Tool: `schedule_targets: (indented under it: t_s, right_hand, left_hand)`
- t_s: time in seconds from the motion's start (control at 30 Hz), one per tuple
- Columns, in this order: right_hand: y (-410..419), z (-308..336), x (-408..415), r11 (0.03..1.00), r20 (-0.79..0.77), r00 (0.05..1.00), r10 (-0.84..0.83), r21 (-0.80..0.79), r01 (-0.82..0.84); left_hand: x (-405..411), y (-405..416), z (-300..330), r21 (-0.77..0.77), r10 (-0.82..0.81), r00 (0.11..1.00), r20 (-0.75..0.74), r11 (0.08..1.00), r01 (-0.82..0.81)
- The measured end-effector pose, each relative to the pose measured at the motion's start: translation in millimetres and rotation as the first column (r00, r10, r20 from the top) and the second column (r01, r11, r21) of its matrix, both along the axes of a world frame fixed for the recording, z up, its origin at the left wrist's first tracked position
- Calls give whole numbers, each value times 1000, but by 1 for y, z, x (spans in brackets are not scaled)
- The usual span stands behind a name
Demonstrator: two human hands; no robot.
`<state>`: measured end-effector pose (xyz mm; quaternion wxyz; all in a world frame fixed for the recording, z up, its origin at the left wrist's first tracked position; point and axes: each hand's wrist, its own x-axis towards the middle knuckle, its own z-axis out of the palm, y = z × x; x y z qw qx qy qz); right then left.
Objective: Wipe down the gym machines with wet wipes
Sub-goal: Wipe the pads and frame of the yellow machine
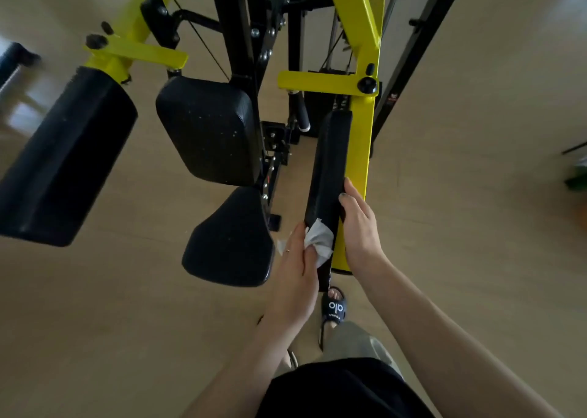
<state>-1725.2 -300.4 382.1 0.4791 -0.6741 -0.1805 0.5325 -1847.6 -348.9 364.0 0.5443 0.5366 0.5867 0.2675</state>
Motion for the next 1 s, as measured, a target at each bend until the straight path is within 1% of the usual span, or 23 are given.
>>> schedule_targets:
  t_s: [0.17, 0.27, 0.33, 0.37, 0.4, 0.47, 0.5, 0.53, 0.57, 0.63, 0.7, 0.73, 0.8, 0.83, 0.87, 0.93, 1.0]
  right_hand:
    - [3, -1, 4, 1000, -37, 999, 17, 23, -16]
    - [3, 0, 6, 999, -40, 999, 27, 24, -26]
    - [2, 1, 8, 999, -59, 998, 32, 23, -30]
    - [0, 1, 9, 999, -67, 997, 31, 27, -29]
    - [-1, 2, 9, 999, -68, 997, 41, 35, -39]
    - [-3, 2, 6, 997, -49, 997, 64, 40, -63]
    - [-4, 2, 5, 997, -43, 997, 71, 43, -70]
    - [-4, 1, 5, 996, -39, 996, 76, 44, -74]
    - [-3, 0, 4, 997, -43, 996, 73, 40, -71]
    - [-3, -1, 2, 998, -46, 998, 48, 43, -46]
    - [-2, -2, 2, 999, -61, 997, 44, 31, -42]
    - [-1, -3, 2, 999, -70, 997, 44, 22, -43]
    - [1, -3, 5, 999, -76, 996, 49, 10, -48]
    - [3, -2, 9, 999, -85, 995, 49, 7, -48]
    - [6, -1, 14, 999, -94, 995, 42, 7, -41]
    - [11, 1, 24, 999, -87, 996, 33, 1, -33]
    - [18, 5, 28, 998, -39, 997, 70, 5, -69]
  left_hand:
    - [5, 27, -1, -15, -27, 999, 30, 999, 28]
    - [20, 55, 7, 18, -62, 996, -68, 998, 64]
    - [23, 48, 12, -20, -17, 1000, -8, 1000, 17]
    - [18, 33, 15, -30, -11, 1000, -5, 999, 11]
    - [11, 13, 17, -20, -23, 999, -35, 1000, 22]
    - [-7, -26, 20, 37, -91, 974, -208, 994, 101]
    - [-13, -37, 17, 52, -95, 957, -275, 992, 113]
    - [-16, -41, 15, 42, -97, 950, -296, 993, 115]
    - [-13, -37, 14, 19, -100, 953, -287, 994, 110]
    - [-2, -15, 12, -40, -84, 974, -210, 996, 77]
    - [14, 24, 12, -31, -56, 986, -158, 998, 51]
    - [22, 47, 12, -49, -37, 988, -147, 998, 30]
    - [38, 84, 18, -109, -20, 997, -80, 994, 11]
    - [42, 93, 18, -81, -40, 995, -87, 996, 33]
    - [43, 92, 20, -36, -75, 988, -138, 997, 70]
    - [34, 71, 12, 44, -108, 973, -204, 992, 119]
    - [18, 37, 8, 47, -155, 951, -267, 984, 173]
